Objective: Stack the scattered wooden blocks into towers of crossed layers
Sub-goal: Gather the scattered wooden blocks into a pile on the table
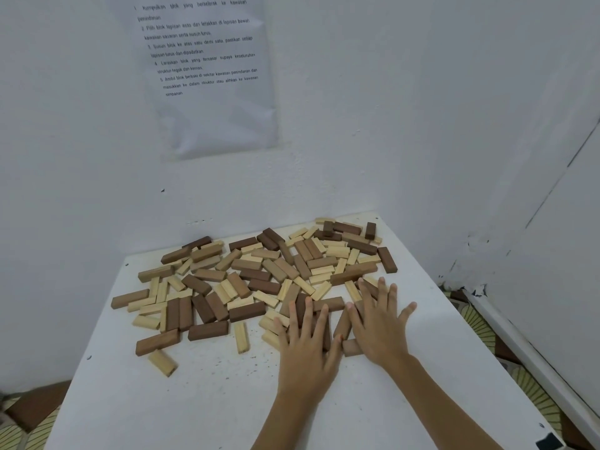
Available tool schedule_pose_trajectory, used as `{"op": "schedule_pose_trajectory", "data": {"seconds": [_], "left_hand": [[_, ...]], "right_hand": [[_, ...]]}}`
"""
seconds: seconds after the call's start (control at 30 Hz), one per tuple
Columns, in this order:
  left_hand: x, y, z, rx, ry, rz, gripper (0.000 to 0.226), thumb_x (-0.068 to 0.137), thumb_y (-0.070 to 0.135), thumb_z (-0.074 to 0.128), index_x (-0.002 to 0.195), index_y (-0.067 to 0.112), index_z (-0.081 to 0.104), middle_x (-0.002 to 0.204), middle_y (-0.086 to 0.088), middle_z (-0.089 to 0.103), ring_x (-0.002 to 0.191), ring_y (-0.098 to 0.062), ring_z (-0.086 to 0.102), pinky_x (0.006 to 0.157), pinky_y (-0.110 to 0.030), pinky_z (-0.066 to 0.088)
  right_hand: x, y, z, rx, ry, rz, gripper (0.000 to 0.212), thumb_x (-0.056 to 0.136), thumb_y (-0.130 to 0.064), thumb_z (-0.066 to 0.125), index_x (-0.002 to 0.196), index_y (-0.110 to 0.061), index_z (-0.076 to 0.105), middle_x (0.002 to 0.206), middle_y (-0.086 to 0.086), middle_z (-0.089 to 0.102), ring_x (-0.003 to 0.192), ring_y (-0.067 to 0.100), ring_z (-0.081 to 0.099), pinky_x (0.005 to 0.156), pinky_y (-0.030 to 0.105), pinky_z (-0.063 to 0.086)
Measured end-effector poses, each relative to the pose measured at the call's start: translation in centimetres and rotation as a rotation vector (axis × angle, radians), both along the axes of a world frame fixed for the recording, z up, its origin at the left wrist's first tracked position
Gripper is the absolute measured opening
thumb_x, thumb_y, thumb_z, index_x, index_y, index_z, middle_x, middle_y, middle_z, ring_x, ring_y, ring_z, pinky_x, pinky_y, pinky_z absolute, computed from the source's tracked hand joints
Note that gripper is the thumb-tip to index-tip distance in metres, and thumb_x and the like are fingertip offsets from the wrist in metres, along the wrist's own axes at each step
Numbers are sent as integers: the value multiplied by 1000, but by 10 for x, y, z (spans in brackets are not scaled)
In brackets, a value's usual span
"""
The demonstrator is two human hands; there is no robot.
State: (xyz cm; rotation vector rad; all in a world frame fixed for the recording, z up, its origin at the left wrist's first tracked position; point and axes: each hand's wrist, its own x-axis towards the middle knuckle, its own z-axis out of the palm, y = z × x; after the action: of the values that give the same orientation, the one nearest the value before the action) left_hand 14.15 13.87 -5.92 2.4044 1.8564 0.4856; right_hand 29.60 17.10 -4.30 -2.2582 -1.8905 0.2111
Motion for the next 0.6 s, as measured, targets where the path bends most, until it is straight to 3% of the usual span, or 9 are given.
{"op": "schedule_pose_trajectory", "data": {"seconds": [0.17, 0.33, 0.47, 0.53, 0.6], "left_hand": [[-3, -2, 6, -47, 14, 52, 53, 95, 48, 32, 138, 24, 52, 148, -7, 45, 142, -38, 31, 111, -61, 2], [-5, -1, 8, -89, -4, 54, 53, 99, 51, 22, 140, 30, 47, 149, -2, 45, 143, -31, 24, 110, -61, 4], [-16, -1, 29, -160, -101, 77, 74, 85, 67, 6, 151, 37, 22, 161, 3, 14, 149, -21, -1, 116, -53, -6], [-24, 2, 43, -203, -158, 124, 86, 73, 73, 6, 150, 39, 18, 161, -1, 12, 148, -24, 4, 118, -50, 4], [-29, 7, 53, -255, -117, 115, 95, 65, 80, 13, 151, 39, 14, 161, -6, 10, 147, -28, 8, 117, -46, 13]], "right_hand": [[-5, 5, 2, -7, 7, -5, 59, 100, -50, 23, 154, -27, 16, 161, 13, 8, 148, 36, 1, 109, 69, 5], [-3, 6, 10, -36, -17, 9, 57, 100, -52, 22, 153, -30, 18, 160, 9, 14, 147, 30, 11, 109, 68, 11], [15, 9, 32, -46, 166, 37, 49, 99, -47, 37, 146, -42, 29, 151, 4, 30, 137, 24, 25, 108, 53, 21], [24, 10, 44, -87, 267, 80, 52, 95, -45, 46, 145, -45, 31, 150, 6, 31, 138, 27, 23, 109, 49, 19], [28, 11, 52, -185, 241, 185, 57, 92, -44, 52, 144, -47, 30, 152, 7, 28, 138, 32, 22, 109, 48, 19]]}}
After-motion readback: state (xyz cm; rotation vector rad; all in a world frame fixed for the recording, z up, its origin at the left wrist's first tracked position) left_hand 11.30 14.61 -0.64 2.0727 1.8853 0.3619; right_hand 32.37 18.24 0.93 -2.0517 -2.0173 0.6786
